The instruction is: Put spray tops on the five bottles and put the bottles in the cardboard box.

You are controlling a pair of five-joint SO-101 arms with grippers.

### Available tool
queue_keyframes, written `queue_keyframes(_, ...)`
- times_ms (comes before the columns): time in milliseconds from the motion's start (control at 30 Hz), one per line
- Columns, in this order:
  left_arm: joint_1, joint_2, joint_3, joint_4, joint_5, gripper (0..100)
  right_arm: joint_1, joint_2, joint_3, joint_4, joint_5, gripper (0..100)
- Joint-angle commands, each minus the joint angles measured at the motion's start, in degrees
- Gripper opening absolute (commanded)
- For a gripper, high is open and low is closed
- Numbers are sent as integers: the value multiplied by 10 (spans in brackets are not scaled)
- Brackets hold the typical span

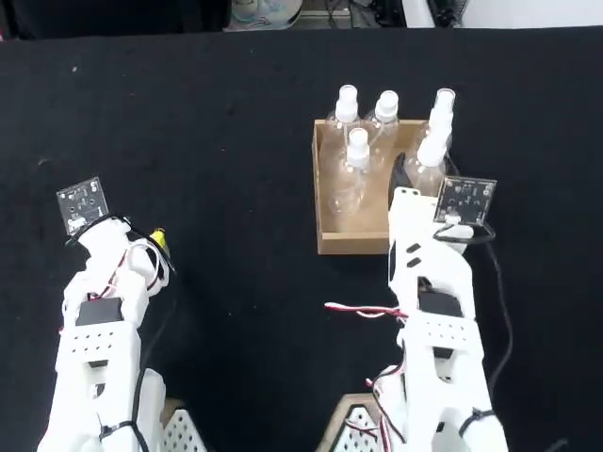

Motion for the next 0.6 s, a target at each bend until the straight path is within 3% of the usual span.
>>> queue_keyframes(0,8,-1,-7,-8,4,155,8,13,-50,-17,-4,12)
queue_keyframes(200,8,-1,-7,-8,4,155,0,28,-54,-28,-7,11)
queue_keyframes(567,7,-1,-7,-8,4,155,-4,163,-46,-225,-8,11)
